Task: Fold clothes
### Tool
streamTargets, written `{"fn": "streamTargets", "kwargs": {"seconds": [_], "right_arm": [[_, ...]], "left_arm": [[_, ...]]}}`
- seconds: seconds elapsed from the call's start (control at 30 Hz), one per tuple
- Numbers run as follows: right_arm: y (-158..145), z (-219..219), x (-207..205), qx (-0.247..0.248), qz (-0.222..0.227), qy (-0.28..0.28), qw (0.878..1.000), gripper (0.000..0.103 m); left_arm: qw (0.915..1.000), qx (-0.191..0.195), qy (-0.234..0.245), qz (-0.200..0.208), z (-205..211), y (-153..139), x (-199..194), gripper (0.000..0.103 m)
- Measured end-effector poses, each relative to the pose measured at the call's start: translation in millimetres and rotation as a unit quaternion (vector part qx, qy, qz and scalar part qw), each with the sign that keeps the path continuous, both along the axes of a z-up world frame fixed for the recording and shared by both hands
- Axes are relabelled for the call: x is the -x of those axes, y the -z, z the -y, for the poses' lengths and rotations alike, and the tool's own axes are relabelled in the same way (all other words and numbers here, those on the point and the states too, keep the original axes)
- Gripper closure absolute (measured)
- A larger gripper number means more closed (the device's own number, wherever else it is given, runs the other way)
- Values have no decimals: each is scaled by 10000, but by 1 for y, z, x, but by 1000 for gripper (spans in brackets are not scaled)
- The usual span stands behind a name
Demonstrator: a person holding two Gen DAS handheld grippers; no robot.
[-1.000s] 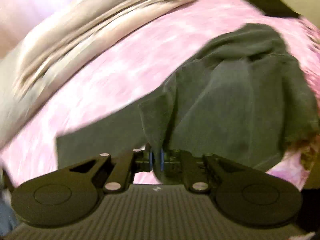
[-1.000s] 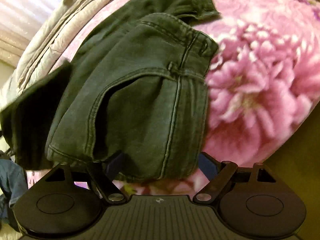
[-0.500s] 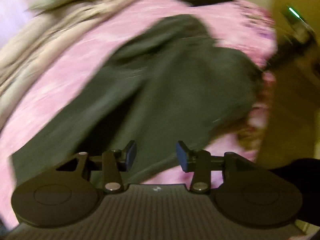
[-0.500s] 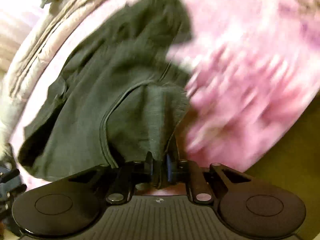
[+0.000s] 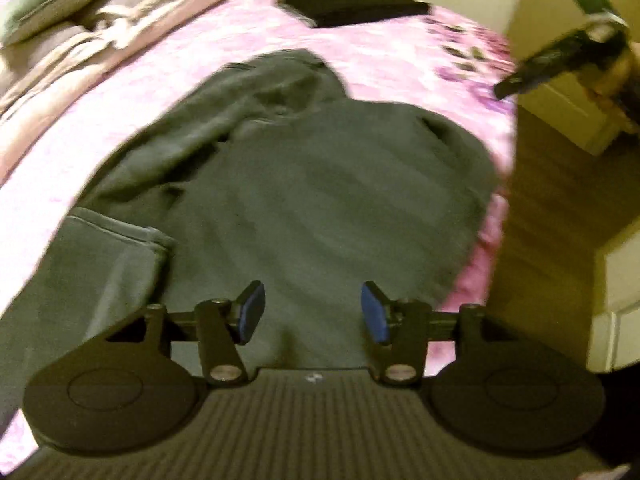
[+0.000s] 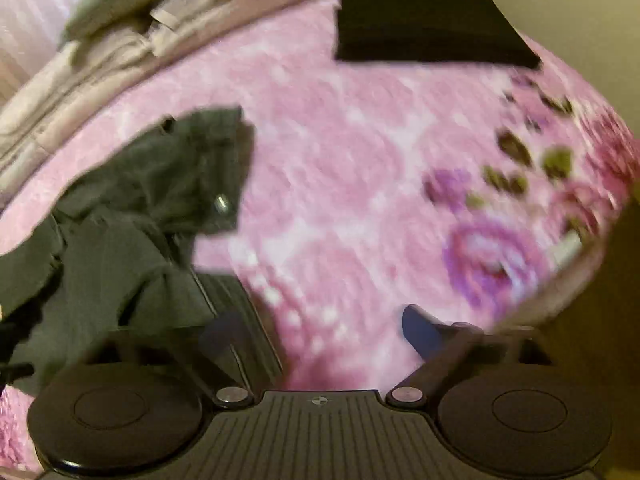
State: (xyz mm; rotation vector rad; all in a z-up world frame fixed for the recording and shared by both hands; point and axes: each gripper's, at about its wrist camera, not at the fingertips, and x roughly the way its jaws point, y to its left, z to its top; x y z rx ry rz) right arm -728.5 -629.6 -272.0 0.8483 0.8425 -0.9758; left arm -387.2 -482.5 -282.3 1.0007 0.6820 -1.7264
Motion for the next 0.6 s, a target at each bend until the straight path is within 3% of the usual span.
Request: {"fn": "streamTargets", "kwargs": {"seconds": [0.1, 0.3, 0.53, 0.57, 0.6], "right_arm": [[4, 27, -17, 15, 360, -331, 9988, 13], [31, 103, -71, -217, 803, -844, 9930, 13], [89, 178, -123, -730, 965, -638, 9906, 13], [96, 183, -127, -850, 1016, -610, 9893, 23], [98, 182, -132, -955, 1105, -688, 9869, 26]], "left_arm": [[9997, 125, -156, 139, 31, -4, -4, 51], [9986, 450, 116, 271, 88, -10, -9, 46], [9980, 624, 121, -31, 156, 0, -39, 46], [9979, 620, 190, -51, 163, 1, -44, 46], [9978, 607, 250, -53, 169, 3, -48, 46]]}}
